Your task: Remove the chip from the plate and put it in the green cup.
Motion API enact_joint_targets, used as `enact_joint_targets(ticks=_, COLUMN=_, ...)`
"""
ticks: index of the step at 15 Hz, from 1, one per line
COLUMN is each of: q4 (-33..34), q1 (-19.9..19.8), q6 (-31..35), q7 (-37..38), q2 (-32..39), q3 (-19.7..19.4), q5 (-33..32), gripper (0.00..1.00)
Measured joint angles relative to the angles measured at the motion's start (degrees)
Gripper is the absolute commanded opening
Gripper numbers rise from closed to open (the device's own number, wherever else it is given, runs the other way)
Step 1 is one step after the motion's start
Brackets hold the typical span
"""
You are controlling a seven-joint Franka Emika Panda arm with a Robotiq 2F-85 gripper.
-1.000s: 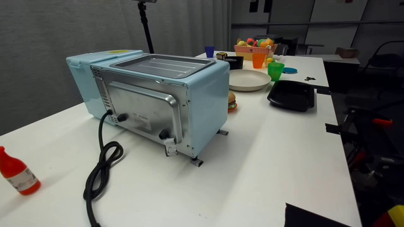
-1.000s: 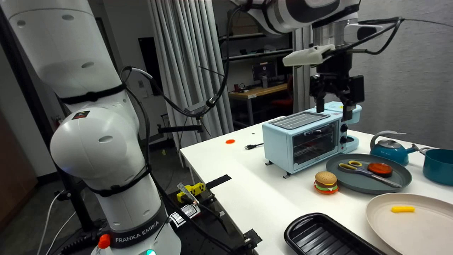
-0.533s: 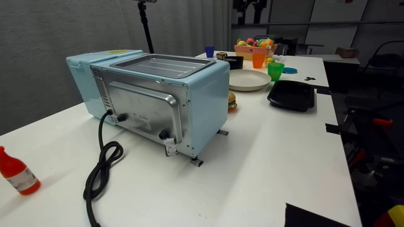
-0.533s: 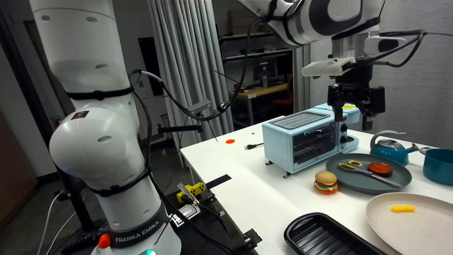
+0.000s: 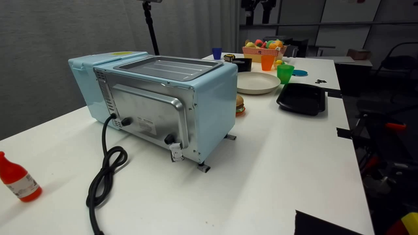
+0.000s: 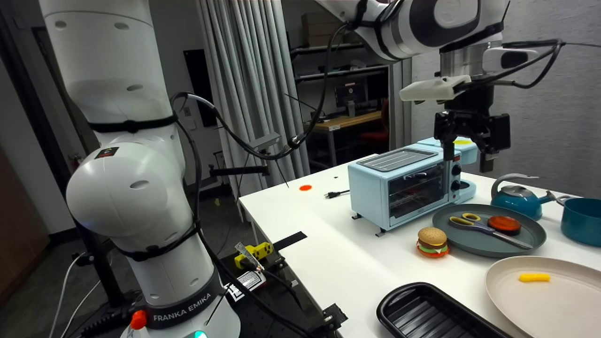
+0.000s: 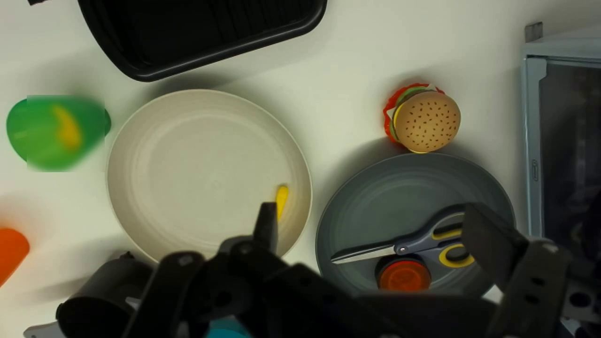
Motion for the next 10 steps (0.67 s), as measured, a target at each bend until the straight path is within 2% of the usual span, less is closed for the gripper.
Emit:
enact_joint_targets(ticks=5, q4=0.12, q1=-0.03, q6=0.20, q7=0.43, q2=1.03, q3=-0.26, q5=0.00, gripper=1.00)
enact_joint_targets(ticks=10, q4=1.71, q1=-1.40, q6=2.21, q7=1.33, q2=5.06, q3=-1.46, q5=1.01, gripper=1.00)
